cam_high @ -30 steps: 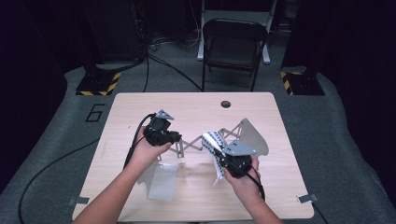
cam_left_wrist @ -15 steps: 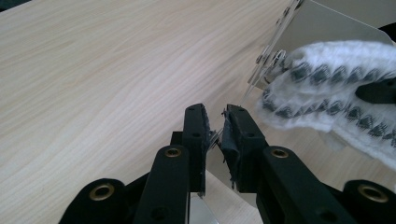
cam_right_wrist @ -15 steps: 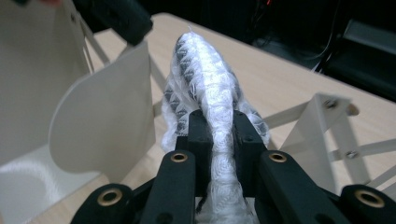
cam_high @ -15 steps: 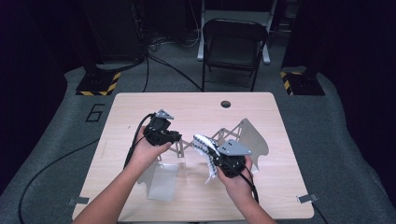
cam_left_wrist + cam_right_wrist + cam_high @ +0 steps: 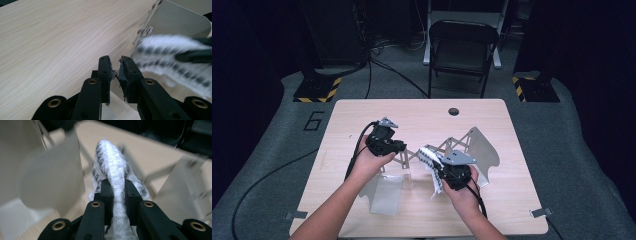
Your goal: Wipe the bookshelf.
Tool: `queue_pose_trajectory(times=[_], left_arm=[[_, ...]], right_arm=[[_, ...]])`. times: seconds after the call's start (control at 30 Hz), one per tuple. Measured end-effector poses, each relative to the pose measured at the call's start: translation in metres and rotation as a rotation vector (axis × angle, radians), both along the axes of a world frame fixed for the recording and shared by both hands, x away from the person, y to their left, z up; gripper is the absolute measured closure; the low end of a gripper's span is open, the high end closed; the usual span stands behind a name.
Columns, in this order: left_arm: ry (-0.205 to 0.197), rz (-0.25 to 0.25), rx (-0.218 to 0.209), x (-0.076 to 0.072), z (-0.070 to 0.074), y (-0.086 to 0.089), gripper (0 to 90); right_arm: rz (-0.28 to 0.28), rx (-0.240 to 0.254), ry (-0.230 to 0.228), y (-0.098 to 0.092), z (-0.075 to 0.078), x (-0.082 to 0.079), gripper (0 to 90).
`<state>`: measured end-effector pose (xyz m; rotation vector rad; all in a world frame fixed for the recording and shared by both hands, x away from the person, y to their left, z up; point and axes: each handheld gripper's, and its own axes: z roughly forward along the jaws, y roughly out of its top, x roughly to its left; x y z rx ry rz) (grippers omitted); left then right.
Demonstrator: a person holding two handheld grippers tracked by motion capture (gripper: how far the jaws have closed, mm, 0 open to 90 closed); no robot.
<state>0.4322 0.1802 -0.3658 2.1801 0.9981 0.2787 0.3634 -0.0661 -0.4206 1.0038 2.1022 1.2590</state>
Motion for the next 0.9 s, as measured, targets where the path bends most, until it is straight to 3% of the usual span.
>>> queue_pose_trajectory(times=[0.07,0.13,0.2,0.27,0.33,0.43,0.53,0.73,0.8,0.9], left_arm=[[-0.001,0.002,0.001,0.000,0.000,0.000,78.5],[-0.002,0.002,0.001,0.000,0.000,0.000,78.5],[-0.003,0.003,0.001,0.000,0.000,0.000,78.5],[-0.003,0.002,0.001,0.000,0.000,0.000,78.5],[-0.002,0.001,0.001,0.000,0.000,0.000,78.5],[-0.002,0.001,0.001,0.000,0.000,0.000,78.5],[0.000,-0.001,0.001,0.000,0.000,0.000,78.5],[-0.001,0.003,-0.001,0.000,0.000,0.000,78.5],[0.001,0.001,0.000,0.000,0.000,0.000,78.5],[-0.002,0.003,0.001,0.000,0.000,0.000,78.5]], right_arm=[[-0.002,0.029,-0.046,-0.001,0.012,-0.004,80.7],[0.006,0.017,-0.046,0.001,0.013,-0.005,80.6],[0.016,-0.022,-0.003,0.007,0.000,0.000,80.5],[0.025,-0.076,0.078,0.013,-0.021,0.006,80.5],[0.029,-0.088,0.136,0.016,-0.037,0.009,80.4],[0.031,-0.108,0.172,0.020,-0.050,0.012,80.4],[0.015,-0.074,0.130,0.018,-0.038,0.014,80.4],[-0.030,0.036,-0.037,0.014,0.005,0.010,80.3],[-0.027,0.008,-0.039,0.016,0.004,0.011,80.2],[-0.007,-0.077,0.027,0.024,-0.017,0.016,80.2]])
